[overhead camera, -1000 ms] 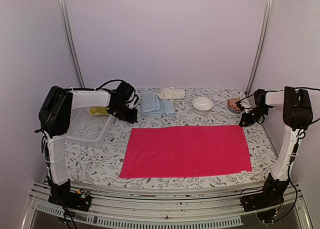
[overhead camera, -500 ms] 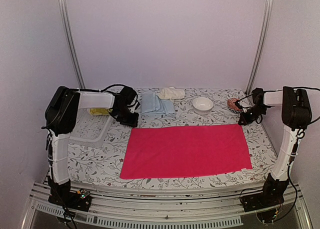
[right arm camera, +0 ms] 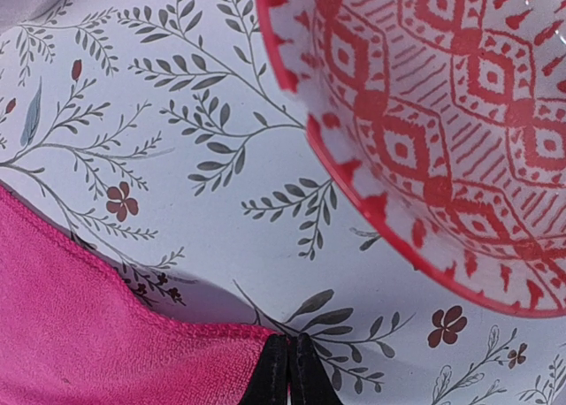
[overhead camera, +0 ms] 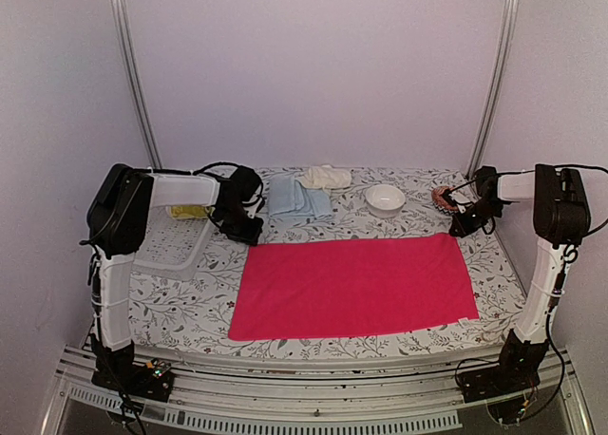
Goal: Roll the towels
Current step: Pick up the towel from the center of the board, then fold the towel at the center of the board.
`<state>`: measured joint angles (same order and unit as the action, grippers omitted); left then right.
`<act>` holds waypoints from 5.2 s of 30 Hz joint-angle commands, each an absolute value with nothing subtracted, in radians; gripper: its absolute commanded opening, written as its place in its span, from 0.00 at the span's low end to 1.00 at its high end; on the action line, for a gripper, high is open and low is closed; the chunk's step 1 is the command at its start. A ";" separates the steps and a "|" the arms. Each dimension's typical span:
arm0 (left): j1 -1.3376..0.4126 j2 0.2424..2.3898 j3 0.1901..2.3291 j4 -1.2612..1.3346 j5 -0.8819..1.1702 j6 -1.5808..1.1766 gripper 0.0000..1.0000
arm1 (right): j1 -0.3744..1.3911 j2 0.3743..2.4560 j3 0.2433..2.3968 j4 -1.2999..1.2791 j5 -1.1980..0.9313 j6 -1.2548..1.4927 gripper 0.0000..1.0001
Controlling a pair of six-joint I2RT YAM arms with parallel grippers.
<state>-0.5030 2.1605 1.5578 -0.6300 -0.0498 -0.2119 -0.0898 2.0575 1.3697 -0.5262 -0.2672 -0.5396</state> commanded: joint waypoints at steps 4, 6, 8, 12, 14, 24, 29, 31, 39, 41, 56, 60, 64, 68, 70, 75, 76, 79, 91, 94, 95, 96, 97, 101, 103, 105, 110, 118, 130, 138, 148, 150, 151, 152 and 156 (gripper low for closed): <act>-0.514 2.165 1.621 -0.698 -0.029 -0.196 0.28 | -0.073 2.117 1.335 -0.551 -0.245 -0.552 0.03; -0.515 2.150 1.613 -0.689 -0.019 -0.202 0.28 | -0.073 2.117 1.336 -0.552 -0.247 -0.554 0.03; -0.515 2.143 1.604 -0.689 -0.002 -0.201 0.29 | -0.073 2.117 1.335 -0.552 -0.250 -0.554 0.03; -0.518 2.160 1.589 -0.709 -0.022 -0.193 0.28 | -0.073 2.119 1.335 -0.553 -0.253 -0.555 0.03; -0.522 2.171 1.583 -0.714 -0.044 -0.192 0.26 | -0.074 2.119 1.335 -0.554 -0.253 -0.554 0.03; -0.532 2.211 1.572 -0.705 -0.070 -0.184 0.18 | -0.072 2.118 1.335 -0.554 -0.253 -0.557 0.03; -0.532 2.217 1.556 -0.681 -0.089 -0.174 0.07 | -0.071 2.118 1.334 -0.554 -0.253 -0.557 0.03; -0.532 2.216 1.552 -0.671 -0.112 -0.175 0.01 | -0.072 2.118 1.333 -0.555 -0.253 -0.557 0.03; -0.531 2.114 1.516 -0.562 -0.203 -0.149 0.00 | -0.078 2.077 1.369 -0.561 -0.256 -0.565 0.03; -0.524 2.077 1.507 -0.529 -0.235 -0.146 0.00 | -0.088 2.073 1.404 -0.575 -0.253 -0.567 0.03; -0.503 2.067 1.561 -0.480 -0.262 -0.126 0.00 | -0.109 2.048 1.480 -0.599 -0.300 -0.584 0.02; -0.501 2.047 1.552 -0.475 -0.272 -0.122 0.00 | -0.117 1.991 1.471 -0.591 -0.326 -0.582 0.03; -0.494 2.033 1.546 -0.465 -0.266 -0.105 0.00 | -0.127 1.957 1.471 -0.590 -0.337 -0.583 0.02; -0.492 2.032 1.542 -0.459 -0.252 -0.095 0.00 | -0.127 1.962 1.464 -0.592 -0.346 -0.590 0.02; -0.492 2.024 1.533 -0.453 -0.242 -0.100 0.00 | -0.126 1.964 1.452 -0.595 -0.360 -0.592 0.02; -0.493 1.978 1.470 -0.416 -0.207 -0.118 0.00 | -0.128 1.924 1.405 -0.601 -0.367 -0.600 0.02; -0.492 1.941 1.456 -0.416 -0.198 -0.122 0.00 | -0.129 1.908 1.394 -0.605 -0.373 -0.602 0.02; -0.492 1.896 1.424 -0.415 -0.167 -0.130 0.00 | -0.132 1.845 1.354 -0.618 -0.395 -0.607 0.02; -0.492 1.805 1.325 -0.460 -0.079 -0.137 0.00 | -0.169 1.633 1.206 -0.672 -0.424 -0.621 0.03; -0.494 1.794 1.297 -0.433 -0.046 -0.126 0.00 | -0.183 1.594 1.177 -0.689 -0.432 -0.621 0.03; -0.496 1.791 1.291 -0.422 -0.038 -0.125 0.00 | -0.189 1.582 1.170 -0.693 -0.434 -0.622 0.03; -0.498 1.787 1.284 -0.411 -0.036 -0.125 0.00 | -0.193 1.573 1.164 -0.696 -0.432 -0.623 0.03; -0.498 1.782 1.276 -0.398 -0.034 -0.126 0.00 | -0.200 1.564 1.156 -0.697 -0.433 -0.627 0.03; -0.499 1.758 1.240 -0.362 -0.045 -0.118 0.00 | -0.227 1.543 1.124 -0.703 -0.445 -0.640 0.03; -0.499 1.751 1.226 -0.371 -0.035 -0.119 0.00 | -0.238 1.534 1.107 -0.715 -0.458 -0.653 0.02; -0.498 1.742 1.214 -0.396 -0.022 -0.132 0.00 | -0.244 1.522 1.084 -0.735 -0.477 -0.671 0.02; -0.499 1.719 1.173 -0.467 0.005 -0.183 0.00 | -0.244 1.483 0.995 -0.783 -0.530 -0.759 0.03; -0.504 1.669 1.101 -0.509 0.081 -0.221 0.00 | -0.244 1.448 0.898 -0.824 -0.498 -0.879 0.03; -0.512 1.690 1.085 -0.706 0.094 -0.256 0.00 | -0.243 1.390 0.806 -0.886 -0.387 -1.005 0.03; -0.542 1.663 1.052 -0.720 0.174 -0.236 0.00 | -0.243 1.372 0.768 -0.868 -0.348 -1.028 0.03; -0.574 1.670 1.039 -0.769 0.145 -0.239 0.00 | -0.244 1.382 0.766 -0.851 -0.298 -1.046 0.03; -0.574 1.657 1.032 -0.771 0.152 -0.243 0.00 | -0.243 1.378 0.767 -0.857 -0.293 -1.057 0.03; -0.574 1.652 1.027 -0.772 0.159 -0.244 0.00 | -0.243 1.377 0.766 -0.859 -0.293 -1.062 0.03; -0.574 1.648 1.022 -0.772 0.165 -0.245 0.00 | -0.243 1.376 0.763 -0.860 -0.293 -1.068 0.03; -0.577 1.647 1.009 -0.781 0.173 -0.249 0.00 | -0.243 1.379 0.761 -0.870 -0.319 -1.082 0.03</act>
